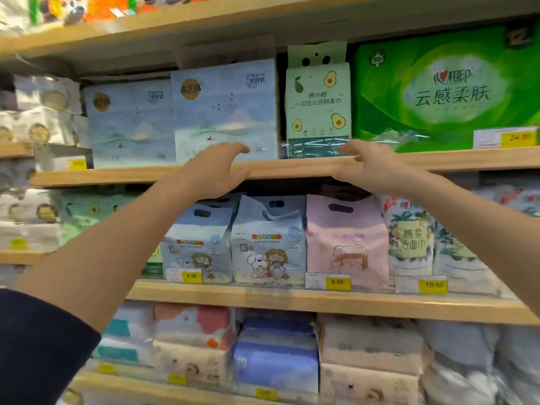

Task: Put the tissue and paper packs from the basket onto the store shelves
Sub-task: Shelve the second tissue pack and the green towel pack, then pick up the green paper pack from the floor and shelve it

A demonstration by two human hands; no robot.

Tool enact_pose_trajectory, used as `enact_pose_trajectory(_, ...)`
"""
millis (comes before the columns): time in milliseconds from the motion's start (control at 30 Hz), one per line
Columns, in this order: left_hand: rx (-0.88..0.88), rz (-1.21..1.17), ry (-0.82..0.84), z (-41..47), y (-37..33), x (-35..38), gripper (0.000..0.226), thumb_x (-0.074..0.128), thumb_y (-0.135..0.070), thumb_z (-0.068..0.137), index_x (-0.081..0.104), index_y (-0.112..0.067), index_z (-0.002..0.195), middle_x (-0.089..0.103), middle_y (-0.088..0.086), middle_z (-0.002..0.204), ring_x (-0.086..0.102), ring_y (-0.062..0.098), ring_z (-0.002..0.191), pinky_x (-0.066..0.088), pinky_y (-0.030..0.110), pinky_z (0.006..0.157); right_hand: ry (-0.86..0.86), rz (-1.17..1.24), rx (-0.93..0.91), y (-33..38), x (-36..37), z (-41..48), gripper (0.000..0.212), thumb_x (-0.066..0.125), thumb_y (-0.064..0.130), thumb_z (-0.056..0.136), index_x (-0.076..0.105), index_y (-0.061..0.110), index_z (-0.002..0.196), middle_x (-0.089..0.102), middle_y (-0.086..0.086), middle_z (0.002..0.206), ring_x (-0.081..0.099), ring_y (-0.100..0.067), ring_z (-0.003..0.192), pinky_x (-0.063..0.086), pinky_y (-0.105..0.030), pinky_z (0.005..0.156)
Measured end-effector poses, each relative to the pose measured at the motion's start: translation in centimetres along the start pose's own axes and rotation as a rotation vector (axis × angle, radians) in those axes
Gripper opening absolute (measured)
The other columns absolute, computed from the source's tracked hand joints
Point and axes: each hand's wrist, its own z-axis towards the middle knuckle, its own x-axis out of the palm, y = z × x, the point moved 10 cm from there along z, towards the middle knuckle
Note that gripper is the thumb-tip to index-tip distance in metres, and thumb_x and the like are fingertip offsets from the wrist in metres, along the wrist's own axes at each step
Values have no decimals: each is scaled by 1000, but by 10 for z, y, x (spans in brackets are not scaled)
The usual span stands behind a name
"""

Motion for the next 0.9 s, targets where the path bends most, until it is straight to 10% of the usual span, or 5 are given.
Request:
enact_pose_trajectory(700, -690, 166, 386, -447, 37, -11, 52, 43, -40, 94, 32, -22, 141, 41, 6, 144, 46, 26, 125, 41, 42, 98, 637, 339, -439, 142, 158, -256, 49, 57, 35, 85, 46, 14, 127, 58, -11, 117, 54, -32, 109, 44, -42, 90)
enact_pose_trajectory(900, -887, 183, 355, -573, 38, -63, 54, 47, -36, 92, 34, -16, 141, 45, 9, 141, 48, 26, 123, 39, 40, 101, 778, 453, -575, 238, 193, -339, 55, 61, 25, 85, 41, 8, 134, 45, -12, 140, 43, -26, 127, 31, -29, 99)
